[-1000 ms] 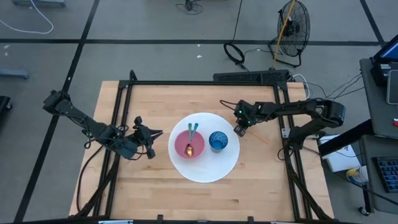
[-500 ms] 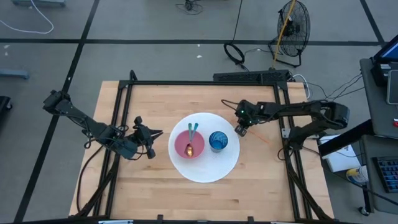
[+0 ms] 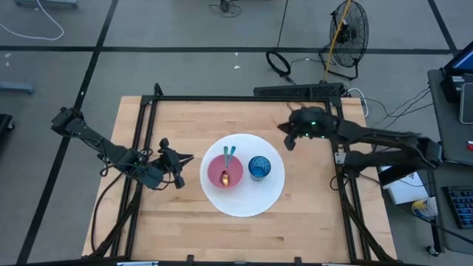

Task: Pick & Place Utensil
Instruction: Put the orange straw into the blue glass

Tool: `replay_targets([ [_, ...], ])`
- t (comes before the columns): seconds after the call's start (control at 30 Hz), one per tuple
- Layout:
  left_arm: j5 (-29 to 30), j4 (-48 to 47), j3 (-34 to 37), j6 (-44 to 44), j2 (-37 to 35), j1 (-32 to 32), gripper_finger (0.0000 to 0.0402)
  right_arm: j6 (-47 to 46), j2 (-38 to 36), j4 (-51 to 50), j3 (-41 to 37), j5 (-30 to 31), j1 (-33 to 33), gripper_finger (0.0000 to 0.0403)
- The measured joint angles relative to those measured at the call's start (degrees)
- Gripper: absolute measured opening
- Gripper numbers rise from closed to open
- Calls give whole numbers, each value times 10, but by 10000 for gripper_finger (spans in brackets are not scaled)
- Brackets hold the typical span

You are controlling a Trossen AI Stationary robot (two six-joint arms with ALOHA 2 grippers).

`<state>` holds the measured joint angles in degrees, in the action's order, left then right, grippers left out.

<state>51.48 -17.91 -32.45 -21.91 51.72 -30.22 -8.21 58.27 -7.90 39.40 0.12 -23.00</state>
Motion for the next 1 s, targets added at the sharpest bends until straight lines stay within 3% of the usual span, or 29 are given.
replay_targets([
  [0.37, 0, 0, 0, -7, 0, 0, 37, 28, -95, 229, 1, -27, 27, 6],
  [0.7, 0, 0, 0, -9, 0, 0, 37, 19, -47, 404, 2, -34, 125, 6],
  [1.0, 0, 2, 0, -9, 0, 0, 37, 43, 4, 470, 2, -34, 209, 6],
])
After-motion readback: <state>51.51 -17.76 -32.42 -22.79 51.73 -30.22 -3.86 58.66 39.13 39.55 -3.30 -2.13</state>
